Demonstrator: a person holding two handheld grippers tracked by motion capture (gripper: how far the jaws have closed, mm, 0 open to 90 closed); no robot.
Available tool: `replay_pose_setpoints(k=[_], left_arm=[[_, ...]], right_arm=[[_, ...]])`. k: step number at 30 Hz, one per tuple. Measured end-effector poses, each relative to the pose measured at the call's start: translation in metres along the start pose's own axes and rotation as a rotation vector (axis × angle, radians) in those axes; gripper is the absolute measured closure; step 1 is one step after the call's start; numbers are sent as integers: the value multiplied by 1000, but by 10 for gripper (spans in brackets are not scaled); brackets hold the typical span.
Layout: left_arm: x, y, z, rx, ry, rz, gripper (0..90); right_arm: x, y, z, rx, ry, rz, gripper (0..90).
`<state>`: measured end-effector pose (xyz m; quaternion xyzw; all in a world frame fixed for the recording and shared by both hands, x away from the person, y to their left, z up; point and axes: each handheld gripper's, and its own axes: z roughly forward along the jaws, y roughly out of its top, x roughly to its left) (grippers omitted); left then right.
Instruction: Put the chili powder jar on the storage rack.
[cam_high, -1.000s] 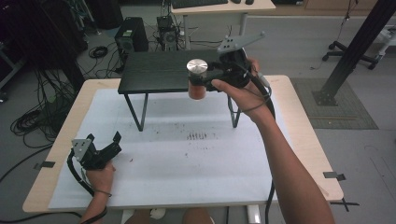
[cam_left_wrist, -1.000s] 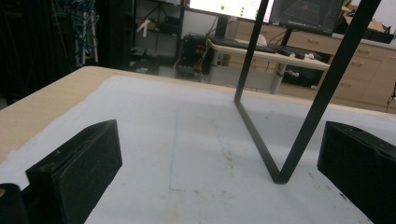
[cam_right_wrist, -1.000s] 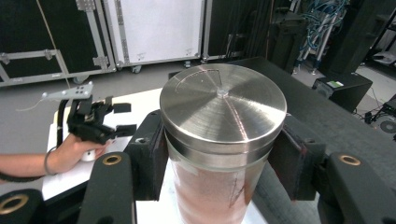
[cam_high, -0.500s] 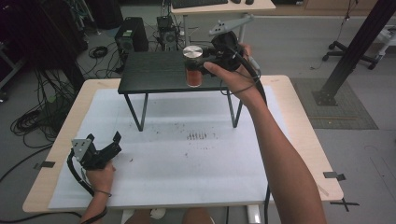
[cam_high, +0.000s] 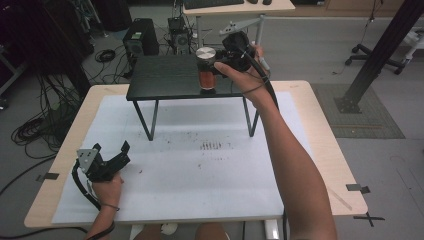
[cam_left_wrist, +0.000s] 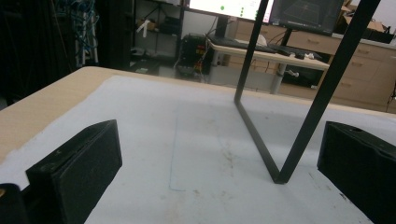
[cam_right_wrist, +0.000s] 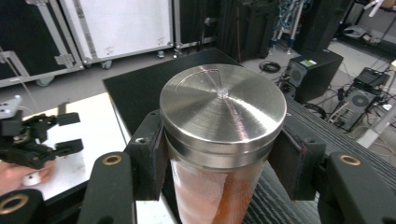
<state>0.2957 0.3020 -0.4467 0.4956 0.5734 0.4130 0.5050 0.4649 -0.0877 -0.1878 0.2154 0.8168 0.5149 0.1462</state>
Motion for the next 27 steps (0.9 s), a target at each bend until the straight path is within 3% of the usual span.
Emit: replay_pose_setpoints(k=[27], left_arm=[[0,0,0,1,-1,3,2]], right_arm=[[-7,-9,14,8,-18,24,432]])
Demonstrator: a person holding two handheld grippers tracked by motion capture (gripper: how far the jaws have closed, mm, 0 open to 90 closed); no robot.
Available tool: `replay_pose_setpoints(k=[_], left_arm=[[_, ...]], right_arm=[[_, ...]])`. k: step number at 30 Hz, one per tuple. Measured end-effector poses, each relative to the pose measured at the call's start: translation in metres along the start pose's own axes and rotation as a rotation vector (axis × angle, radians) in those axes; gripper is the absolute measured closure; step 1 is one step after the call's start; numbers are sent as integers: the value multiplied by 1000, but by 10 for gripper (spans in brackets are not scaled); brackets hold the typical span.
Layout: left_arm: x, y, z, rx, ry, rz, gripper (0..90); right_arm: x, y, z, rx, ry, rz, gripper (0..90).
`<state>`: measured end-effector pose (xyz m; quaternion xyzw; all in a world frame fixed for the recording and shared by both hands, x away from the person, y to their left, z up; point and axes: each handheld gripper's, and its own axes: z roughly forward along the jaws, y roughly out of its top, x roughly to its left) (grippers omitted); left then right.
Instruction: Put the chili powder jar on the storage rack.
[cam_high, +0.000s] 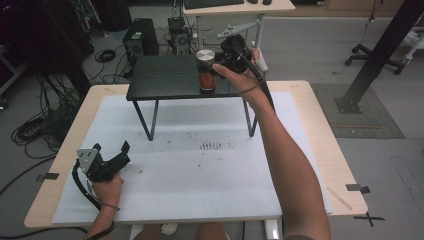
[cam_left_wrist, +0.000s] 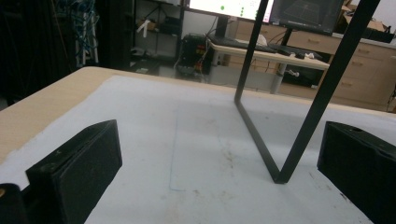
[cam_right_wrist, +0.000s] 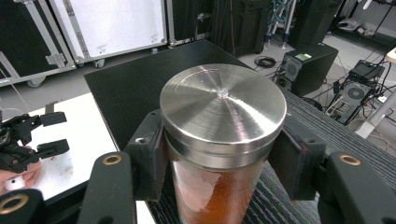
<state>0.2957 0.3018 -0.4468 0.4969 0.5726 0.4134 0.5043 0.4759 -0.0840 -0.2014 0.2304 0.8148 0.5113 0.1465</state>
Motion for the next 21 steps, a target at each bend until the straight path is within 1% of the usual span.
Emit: replay_pose_setpoints(k=[21], left_arm=[[0,0,0,3,0,3,2]], right_arm=[[-1,-1,0,-1,2,4,431]])
